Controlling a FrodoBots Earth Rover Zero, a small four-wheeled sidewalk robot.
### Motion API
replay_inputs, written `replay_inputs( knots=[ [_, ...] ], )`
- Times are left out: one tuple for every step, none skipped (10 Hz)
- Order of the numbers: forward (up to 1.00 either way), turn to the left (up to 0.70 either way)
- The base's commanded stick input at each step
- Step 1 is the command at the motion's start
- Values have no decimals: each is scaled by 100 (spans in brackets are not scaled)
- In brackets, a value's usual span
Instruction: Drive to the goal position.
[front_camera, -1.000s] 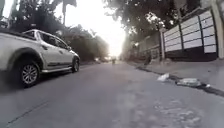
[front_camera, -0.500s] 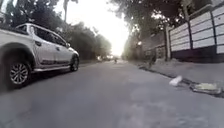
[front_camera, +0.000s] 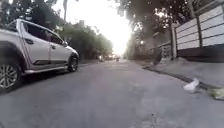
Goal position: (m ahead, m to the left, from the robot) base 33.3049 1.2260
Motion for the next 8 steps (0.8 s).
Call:
replay_inputs(
  knots=[
    [100, 2],
    [100, 2],
    [100, 2],
    [100, 2],
    [100, 2],
    [100, 2],
    [100, 2],
    [100, 2]
  ],
)
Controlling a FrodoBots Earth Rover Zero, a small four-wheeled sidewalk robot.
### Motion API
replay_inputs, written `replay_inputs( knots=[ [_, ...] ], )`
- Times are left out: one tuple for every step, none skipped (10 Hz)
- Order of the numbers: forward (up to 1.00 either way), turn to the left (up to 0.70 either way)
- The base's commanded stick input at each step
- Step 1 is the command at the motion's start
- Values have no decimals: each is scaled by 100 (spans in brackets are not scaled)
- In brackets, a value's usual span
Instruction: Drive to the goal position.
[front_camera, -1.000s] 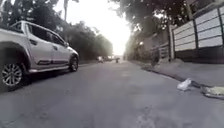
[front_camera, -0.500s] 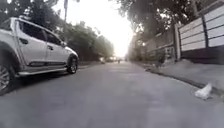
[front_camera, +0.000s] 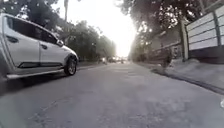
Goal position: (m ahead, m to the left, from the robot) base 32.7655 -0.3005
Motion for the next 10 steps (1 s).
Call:
replay_inputs(
  knots=[
    [100, 2],
    [100, 2],
    [100, 2],
    [100, 2],
    [100, 2],
    [100, -22],
    [100, -38],
    [100, -38],
    [100, -38],
    [100, -38]
  ],
)
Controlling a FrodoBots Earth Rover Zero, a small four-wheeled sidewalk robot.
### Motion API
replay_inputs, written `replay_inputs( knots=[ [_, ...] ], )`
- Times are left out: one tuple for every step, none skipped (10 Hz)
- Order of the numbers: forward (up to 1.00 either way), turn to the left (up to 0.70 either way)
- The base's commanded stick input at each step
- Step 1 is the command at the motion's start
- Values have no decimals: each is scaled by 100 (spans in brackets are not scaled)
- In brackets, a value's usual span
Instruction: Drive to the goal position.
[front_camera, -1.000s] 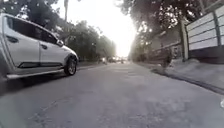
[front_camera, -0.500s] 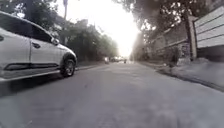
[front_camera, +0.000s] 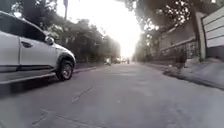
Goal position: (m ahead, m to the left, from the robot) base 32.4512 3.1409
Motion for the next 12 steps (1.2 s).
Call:
replay_inputs(
  knots=[
    [100, -38],
    [100, -35],
    [100, -8],
    [100, 2],
    [100, 2],
    [100, 2],
    [100, 2],
    [100, 2],
    [100, -24],
    [100, -27],
    [100, -10],
    [100, 2]
  ],
)
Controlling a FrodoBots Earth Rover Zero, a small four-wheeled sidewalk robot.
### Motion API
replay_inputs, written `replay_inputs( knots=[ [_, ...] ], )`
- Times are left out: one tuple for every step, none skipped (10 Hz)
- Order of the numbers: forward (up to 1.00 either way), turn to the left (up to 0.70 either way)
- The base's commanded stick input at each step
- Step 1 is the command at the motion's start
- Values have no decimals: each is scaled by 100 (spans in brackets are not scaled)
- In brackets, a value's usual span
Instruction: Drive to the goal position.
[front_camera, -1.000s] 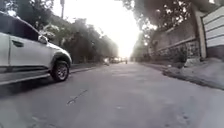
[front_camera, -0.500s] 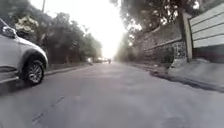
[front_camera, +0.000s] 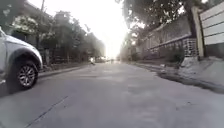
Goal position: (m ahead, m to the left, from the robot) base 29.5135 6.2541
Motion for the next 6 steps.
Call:
replay_inputs(
  knots=[
    [100, 2],
    [100, 2],
    [100, 2],
    [100, -7],
    [100, -35],
    [100, -38]
  ],
)
